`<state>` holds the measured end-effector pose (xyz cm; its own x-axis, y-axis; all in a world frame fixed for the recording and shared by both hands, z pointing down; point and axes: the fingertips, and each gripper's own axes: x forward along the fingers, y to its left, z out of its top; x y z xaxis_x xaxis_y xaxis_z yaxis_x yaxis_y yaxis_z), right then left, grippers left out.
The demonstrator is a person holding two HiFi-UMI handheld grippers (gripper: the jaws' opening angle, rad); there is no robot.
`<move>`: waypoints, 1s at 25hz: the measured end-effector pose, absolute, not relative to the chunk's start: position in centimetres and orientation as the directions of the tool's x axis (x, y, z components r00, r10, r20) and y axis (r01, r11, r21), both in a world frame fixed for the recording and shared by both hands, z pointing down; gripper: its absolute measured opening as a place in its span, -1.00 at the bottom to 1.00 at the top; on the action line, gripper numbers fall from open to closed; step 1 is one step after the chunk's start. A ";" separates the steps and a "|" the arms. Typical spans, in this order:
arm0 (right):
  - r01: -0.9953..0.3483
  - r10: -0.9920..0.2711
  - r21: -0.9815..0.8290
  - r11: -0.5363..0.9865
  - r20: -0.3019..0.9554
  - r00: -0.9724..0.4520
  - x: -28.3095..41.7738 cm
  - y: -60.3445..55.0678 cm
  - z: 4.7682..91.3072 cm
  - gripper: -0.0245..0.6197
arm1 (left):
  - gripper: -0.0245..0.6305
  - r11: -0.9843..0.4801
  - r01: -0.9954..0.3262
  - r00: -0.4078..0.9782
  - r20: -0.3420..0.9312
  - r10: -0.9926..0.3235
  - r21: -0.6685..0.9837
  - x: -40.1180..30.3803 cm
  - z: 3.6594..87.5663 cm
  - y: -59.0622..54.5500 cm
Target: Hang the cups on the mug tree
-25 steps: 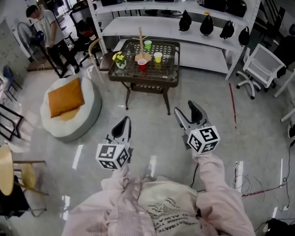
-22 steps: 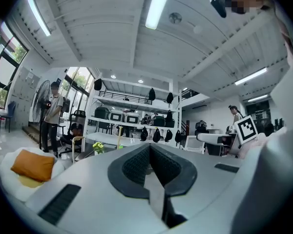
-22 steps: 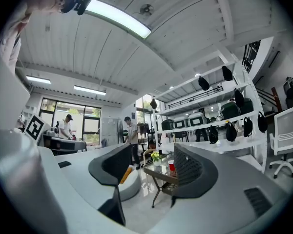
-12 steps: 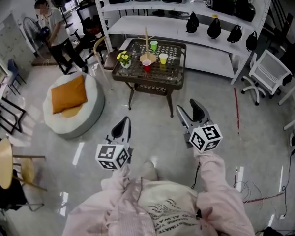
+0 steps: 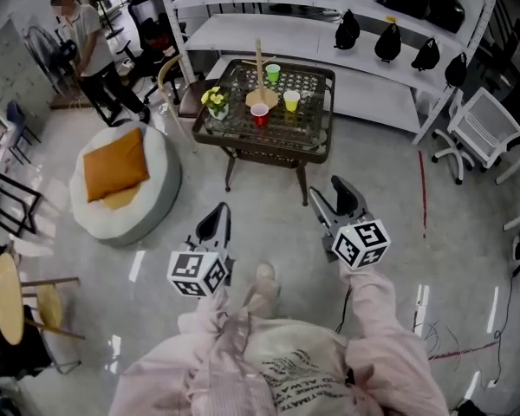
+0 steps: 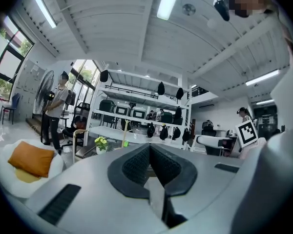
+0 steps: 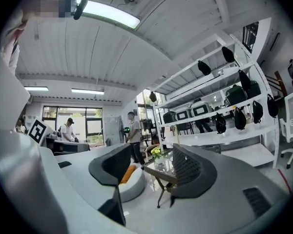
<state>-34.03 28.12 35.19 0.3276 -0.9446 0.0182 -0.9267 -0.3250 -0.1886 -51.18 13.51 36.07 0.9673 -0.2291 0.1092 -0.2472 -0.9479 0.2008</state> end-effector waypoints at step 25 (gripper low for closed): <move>-0.904 -0.927 -0.211 -0.373 0.118 0.355 -19.9 12.3 40.1 -0.17 | -0.93 -0.946 -0.175 0.981 0.129 -0.145 0.272 -34.8 38.8 -3.2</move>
